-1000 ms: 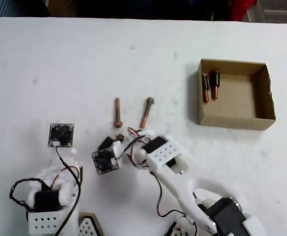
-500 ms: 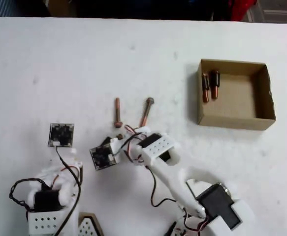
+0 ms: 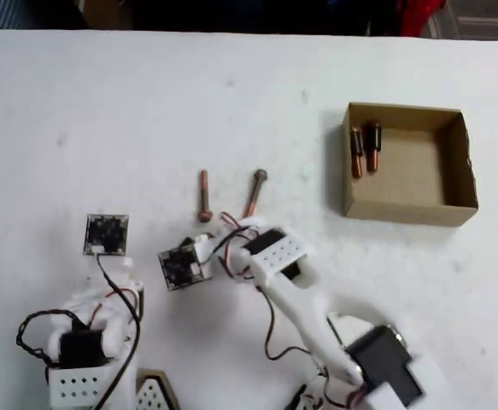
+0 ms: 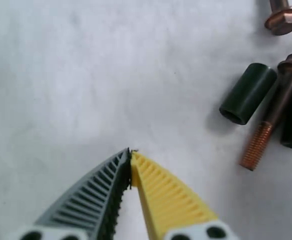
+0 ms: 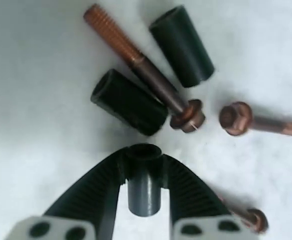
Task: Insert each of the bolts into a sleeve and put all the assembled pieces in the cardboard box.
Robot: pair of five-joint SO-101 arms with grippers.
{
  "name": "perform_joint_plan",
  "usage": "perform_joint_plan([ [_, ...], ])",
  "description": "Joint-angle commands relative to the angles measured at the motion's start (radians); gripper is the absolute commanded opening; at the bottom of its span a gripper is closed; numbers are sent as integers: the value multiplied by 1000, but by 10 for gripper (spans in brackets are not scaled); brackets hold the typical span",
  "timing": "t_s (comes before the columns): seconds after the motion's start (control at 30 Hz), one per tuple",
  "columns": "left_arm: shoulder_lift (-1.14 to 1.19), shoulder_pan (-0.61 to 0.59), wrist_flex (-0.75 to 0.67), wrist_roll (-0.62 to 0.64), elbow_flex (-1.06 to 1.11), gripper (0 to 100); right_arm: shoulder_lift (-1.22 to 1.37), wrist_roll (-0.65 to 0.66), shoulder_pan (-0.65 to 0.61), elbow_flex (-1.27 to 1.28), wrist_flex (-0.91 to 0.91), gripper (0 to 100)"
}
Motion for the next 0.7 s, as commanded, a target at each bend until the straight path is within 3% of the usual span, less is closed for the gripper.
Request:
perform_joint_plan([
  [0.0, -7, -10, 3, -11, -3, 27, -176, -64, 12, -26, 99, 17],
  [0.17, -7, -10, 3, -11, -3, 27, -433, -308, 54, -26, 188, 17],
  [0.33, -7, -10, 3, -11, -3, 27, -587, -465, 182, -26, 217, 17],
  [0.67, -7, -5, 5, -11, -3, 27, -433, -560, 332, -26, 228, 17],
])
